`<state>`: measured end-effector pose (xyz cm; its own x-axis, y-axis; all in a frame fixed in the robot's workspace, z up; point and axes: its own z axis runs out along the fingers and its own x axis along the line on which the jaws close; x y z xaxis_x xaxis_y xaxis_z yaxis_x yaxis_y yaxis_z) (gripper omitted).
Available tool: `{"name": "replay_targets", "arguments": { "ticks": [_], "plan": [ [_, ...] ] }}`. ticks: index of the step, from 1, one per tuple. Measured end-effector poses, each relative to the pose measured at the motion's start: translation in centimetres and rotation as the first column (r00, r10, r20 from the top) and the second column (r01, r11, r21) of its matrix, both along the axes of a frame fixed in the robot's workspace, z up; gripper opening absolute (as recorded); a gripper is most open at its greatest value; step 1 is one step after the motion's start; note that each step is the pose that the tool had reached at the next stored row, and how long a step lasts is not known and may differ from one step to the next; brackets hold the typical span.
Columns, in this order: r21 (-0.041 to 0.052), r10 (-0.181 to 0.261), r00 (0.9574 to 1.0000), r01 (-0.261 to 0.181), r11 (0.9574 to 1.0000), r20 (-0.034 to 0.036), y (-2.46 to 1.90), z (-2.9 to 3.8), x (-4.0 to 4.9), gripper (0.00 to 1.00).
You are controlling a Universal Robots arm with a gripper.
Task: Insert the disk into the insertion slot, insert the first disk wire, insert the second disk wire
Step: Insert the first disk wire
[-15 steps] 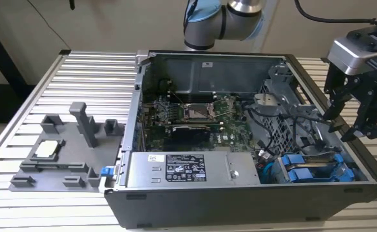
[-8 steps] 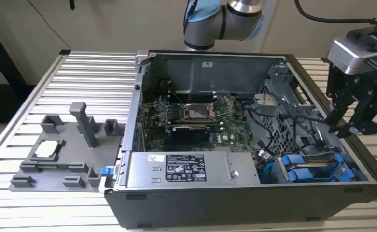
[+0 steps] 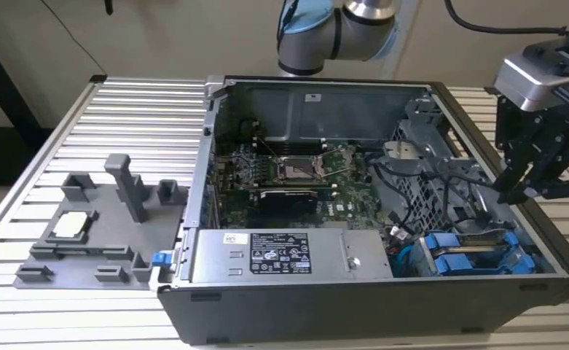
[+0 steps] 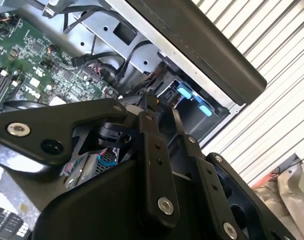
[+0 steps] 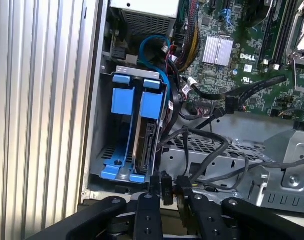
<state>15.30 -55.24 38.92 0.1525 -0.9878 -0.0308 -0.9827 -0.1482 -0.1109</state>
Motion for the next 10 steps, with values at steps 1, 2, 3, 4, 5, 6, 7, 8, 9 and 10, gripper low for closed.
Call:
{"name": "replay_targets", "arguments": {
  "ticks": [1,2,3,4,5,6,7,8,9,10],
  "plan": [
    [-0.0002,0.000,1.0000,0.000,1.0000,0.0000,0.00,0.03,0.00,0.29],
    [-0.0003,0.000,1.0000,0.000,1.0000,0.0000,0.00,0.02,0.00,0.29],
    [-0.0005,0.000,1.0000,0.000,1.0000,0.0000,0.00,0.02,0.00,0.29],
    [-0.0008,0.000,1.0000,0.000,1.0000,0.0000,0.00,0.03,0.00,0.29],
    [-0.0011,0.000,1.0000,0.000,1.0000,0.0000,0.00,0.03,0.00,0.29],
    [-0.0014,0.000,1.0000,0.000,1.0000,0.0000,0.00,0.03,0.00,0.29],
    [-0.0017,0.000,1.0000,0.000,1.0000,0.0000,0.00,0.03,0.00,0.29],
    [-0.0018,0.000,1.0000,0.000,1.0000,0.0000,0.00,0.03,0.00,0.29],
    [-0.0022,0.000,1.0000,0.000,1.0000,0.0000,0.00,0.03,0.00,0.26],
    [-0.0024,0.000,1.0000,0.000,1.0000,0.0000,0.00,0.02,0.00,0.20]
  ]
}}
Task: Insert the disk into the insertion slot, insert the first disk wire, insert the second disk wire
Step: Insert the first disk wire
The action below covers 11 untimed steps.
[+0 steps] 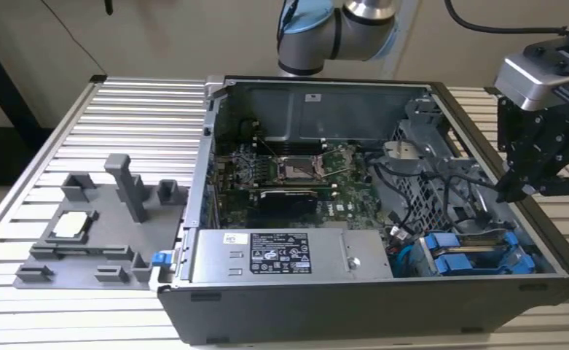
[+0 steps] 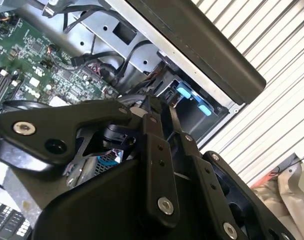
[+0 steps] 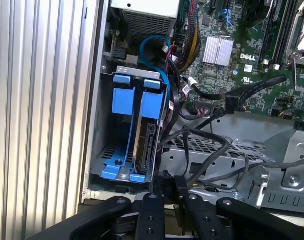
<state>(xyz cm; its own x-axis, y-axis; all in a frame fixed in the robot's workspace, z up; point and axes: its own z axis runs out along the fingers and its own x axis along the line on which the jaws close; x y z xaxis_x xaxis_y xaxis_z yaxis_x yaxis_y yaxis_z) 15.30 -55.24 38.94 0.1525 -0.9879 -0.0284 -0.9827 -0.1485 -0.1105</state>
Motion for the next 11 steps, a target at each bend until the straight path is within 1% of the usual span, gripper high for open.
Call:
{"name": "replay_targets", "arguments": {
  "ticks": [3,4,5,6,8,9,11],
  "plan": [
    [-0.0019,0.000,1.0000,0.000,1.0000,0.0000,0.00,0.00,0.00,0.19],
    [-0.0071,0.000,1.0000,0.000,1.0000,-0.0052,0.01,0.00,0.02,0.19],
    [-0.0175,0.000,0.9996,0.000,0.9998,-0.0285,0.00,-0.01,0.09,0.19],
    [-0.0214,0.000,0.9991,-0.001,0.9998,-0.0419,0.00,-0.01,0.12,0.19],
    [-0.0258,-0.001,0.9982,-0.001,0.9997,-0.0596,0.00,-0.07,0.20,0.19],
    [-0.0281,-0.001,0.9978,-0.001,0.9996,-0.0665,0.00,-0.10,0.24,0.19],
    [-0.0353,-0.001,0.9966,-0.002,0.9994,-0.0825,0.00,-0.14,0.37,0.19]
  ]
}}
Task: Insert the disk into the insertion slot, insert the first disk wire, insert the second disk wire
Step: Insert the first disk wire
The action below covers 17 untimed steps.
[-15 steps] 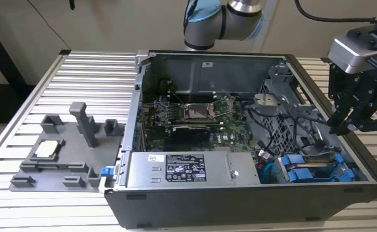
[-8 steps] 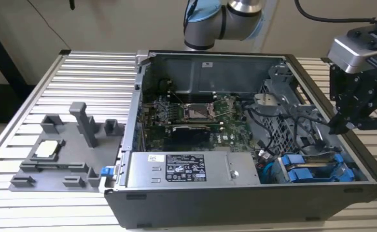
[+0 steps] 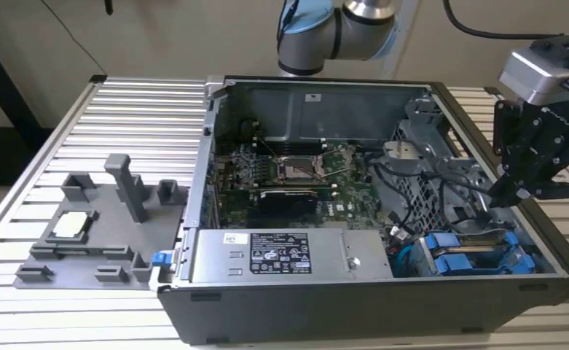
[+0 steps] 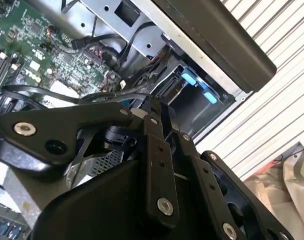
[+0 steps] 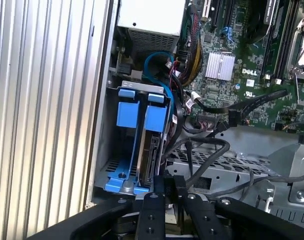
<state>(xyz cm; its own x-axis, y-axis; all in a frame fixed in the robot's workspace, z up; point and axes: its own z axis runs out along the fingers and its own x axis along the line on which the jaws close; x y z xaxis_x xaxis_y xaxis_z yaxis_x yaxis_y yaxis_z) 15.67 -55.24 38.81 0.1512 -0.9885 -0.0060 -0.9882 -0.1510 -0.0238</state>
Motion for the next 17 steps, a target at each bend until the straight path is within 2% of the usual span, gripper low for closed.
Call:
{"name": "replay_targets", "arguments": {
  "ticks": [1,4,9,12,13,15,17],
  "plan": [
    [-0.0036,0.000,1.0000,0.000,1.0000,-0.0054,0.00,-0.03,0.07,0.19],
    [-0.0076,-0.008,0.9999,0.008,0.9999,-0.0073,-0.01,-0.41,0.14,0.19],
    [-0.0022,-0.076,0.9971,0.076,0.9971,-0.0075,0.00,-1.14,0.15,0.19],
    [0.0014,-0.101,0.9949,0.101,0.9949,-0.0079,-0.05,-1.55,0.15,0.19],
    [0.0039,-0.104,0.9945,0.104,0.9945,-0.0081,-0.12,-1.65,0.15,0.19],
    [0.0232,-0.105,0.9944,0.106,0.9941,-0.0083,-0.30,-1.76,0.15,0.19],
    [0.0345,-0.105,0.9944,0.105,0.9938,-0.0015,-0.44,-1.85,0.15,0.19]
  ]
}}
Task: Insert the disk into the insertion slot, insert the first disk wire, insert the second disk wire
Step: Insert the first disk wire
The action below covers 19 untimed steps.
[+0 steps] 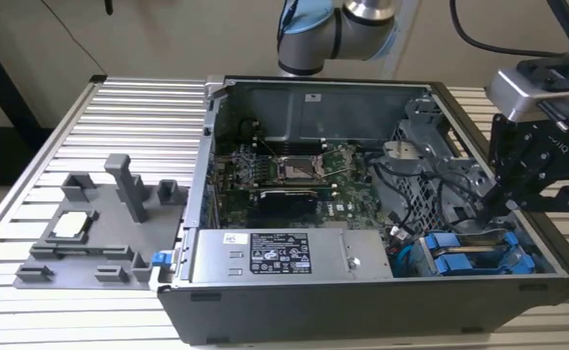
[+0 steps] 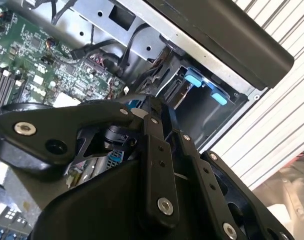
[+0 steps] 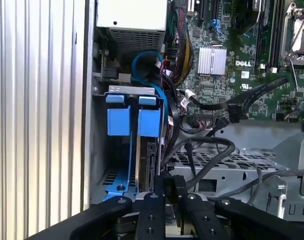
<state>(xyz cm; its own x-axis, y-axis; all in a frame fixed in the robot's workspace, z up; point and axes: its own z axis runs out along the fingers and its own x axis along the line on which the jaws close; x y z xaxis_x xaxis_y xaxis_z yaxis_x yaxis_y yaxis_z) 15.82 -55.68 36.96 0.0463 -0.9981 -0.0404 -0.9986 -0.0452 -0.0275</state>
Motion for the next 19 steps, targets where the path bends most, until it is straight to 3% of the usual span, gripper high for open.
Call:
{"name": "replay_targets", "arguments": {
  "ticks": [4,12,19],
  "plan": [
    [0.0039,0.000,0.9998,0.000,1.0000,0.0215,-0.27,-0.17,-0.03,0.19],
    [0.0036,0.000,0.9998,0.000,1.0000,0.0223,-0.37,-0.19,-0.04,0.19],
    [0.0034,0.000,0.9998,0.000,1.0000,0.0224,-0.63,-0.84,-0.04,0.19]
  ]
}}
